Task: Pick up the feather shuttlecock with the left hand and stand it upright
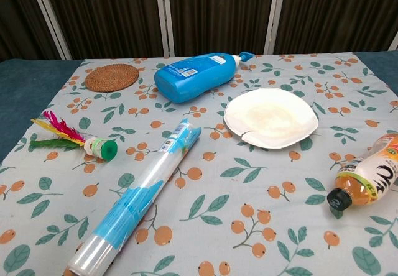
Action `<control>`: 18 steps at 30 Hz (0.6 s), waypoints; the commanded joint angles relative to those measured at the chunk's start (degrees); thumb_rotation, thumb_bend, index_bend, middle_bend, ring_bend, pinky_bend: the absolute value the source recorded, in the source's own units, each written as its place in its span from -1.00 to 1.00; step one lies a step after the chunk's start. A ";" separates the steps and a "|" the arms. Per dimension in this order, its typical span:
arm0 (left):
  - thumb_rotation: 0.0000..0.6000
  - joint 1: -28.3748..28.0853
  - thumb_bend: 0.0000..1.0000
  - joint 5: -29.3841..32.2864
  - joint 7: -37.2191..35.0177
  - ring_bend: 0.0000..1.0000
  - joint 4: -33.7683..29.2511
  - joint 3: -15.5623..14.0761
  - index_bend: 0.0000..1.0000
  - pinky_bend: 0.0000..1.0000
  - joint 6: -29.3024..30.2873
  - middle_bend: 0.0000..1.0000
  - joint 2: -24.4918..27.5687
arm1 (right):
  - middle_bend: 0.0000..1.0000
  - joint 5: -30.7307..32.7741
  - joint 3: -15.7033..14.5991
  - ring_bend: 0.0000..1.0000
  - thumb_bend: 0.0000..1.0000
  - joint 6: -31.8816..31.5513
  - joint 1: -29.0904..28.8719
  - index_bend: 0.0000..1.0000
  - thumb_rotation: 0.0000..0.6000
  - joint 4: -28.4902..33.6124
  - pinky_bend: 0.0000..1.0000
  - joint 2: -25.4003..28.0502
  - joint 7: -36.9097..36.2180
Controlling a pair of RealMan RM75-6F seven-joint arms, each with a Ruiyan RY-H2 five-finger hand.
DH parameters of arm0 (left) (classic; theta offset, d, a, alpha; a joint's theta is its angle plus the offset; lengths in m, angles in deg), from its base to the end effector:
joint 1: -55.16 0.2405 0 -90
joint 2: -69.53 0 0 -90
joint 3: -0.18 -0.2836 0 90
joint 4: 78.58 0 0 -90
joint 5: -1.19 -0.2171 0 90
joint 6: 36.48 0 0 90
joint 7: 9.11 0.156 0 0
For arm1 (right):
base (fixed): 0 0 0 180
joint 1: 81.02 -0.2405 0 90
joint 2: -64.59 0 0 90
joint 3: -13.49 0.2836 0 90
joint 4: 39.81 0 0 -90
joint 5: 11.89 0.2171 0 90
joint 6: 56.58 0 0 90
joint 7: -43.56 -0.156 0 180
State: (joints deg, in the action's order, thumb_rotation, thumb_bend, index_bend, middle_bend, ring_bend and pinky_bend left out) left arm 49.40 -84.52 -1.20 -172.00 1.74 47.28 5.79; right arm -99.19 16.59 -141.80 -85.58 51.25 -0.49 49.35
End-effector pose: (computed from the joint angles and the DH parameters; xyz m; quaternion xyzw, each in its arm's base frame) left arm -0.3360 0.1957 0.1586 -0.6288 -0.3580 -0.3425 0.5993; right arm -0.3389 -0.1951 0.1604 0.6178 -0.3499 0.3626 0.6036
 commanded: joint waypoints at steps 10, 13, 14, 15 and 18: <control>1.00 0.05 -0.80 -0.04 0.05 -1.00 0.24 0.00 -0.90 -1.00 0.18 -1.00 -0.15 | -1.00 -0.20 0.00 -1.00 -0.75 -0.05 -0.05 -0.83 1.00 0.09 -1.00 -0.09 -0.20; 1.00 -0.05 -0.80 0.33 -0.11 -1.00 0.10 0.13 -0.90 -1.00 -0.10 -1.00 -0.11 | -1.00 -0.20 -0.04 -1.00 -0.75 0.20 -0.17 -0.83 1.00 0.02 -1.00 -0.18 0.03; 1.00 -0.11 -0.80 0.37 -0.11 -1.00 0.07 0.15 -0.90 -1.00 -0.21 -1.00 -0.11 | -1.00 -0.12 -0.01 -1.00 -0.75 0.23 -0.18 -0.83 1.00 0.03 -1.00 -0.21 0.04; 1.00 -0.18 -0.80 0.43 -0.13 -1.00 -0.01 0.13 -0.90 -1.00 -0.38 -1.00 -0.09 | -1.00 0.00 0.01 -1.00 -0.75 0.24 -0.15 -0.83 1.00 0.05 -1.00 -0.20 0.04; 1.00 -0.35 -0.78 0.53 0.00 -1.00 -0.38 0.04 -0.89 -1.00 -0.86 -1.00 0.02 | -1.00 0.27 0.09 -1.00 -0.75 0.12 -0.01 -0.83 1.00 0.23 -1.00 -0.07 0.01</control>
State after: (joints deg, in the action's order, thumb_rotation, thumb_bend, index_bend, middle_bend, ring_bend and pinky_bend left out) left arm 49.09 -84.01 -1.23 -172.34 1.81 46.46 5.79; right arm -98.92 16.67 -141.70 -85.59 51.47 -0.56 49.36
